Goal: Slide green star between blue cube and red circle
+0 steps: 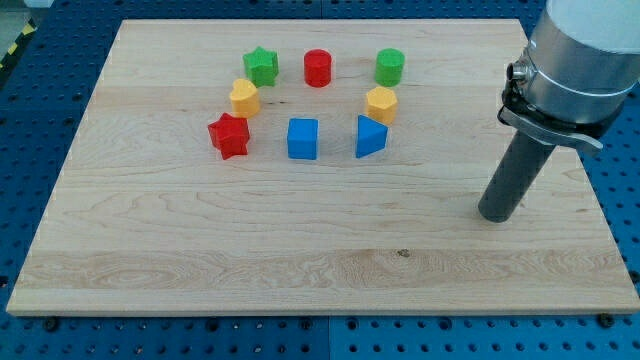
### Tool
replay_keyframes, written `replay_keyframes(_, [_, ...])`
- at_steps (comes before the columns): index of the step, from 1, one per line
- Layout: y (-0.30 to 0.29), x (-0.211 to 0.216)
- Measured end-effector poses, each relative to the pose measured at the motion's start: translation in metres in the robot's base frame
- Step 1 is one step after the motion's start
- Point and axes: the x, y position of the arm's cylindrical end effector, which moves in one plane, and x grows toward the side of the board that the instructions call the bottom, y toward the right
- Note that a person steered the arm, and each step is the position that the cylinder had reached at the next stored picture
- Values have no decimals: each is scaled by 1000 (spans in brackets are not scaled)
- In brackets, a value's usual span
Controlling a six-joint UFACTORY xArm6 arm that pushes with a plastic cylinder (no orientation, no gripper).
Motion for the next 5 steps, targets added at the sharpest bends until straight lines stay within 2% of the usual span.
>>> replay_keyframes(4, [-6,6])
replay_keyframes(5, [-85,11])
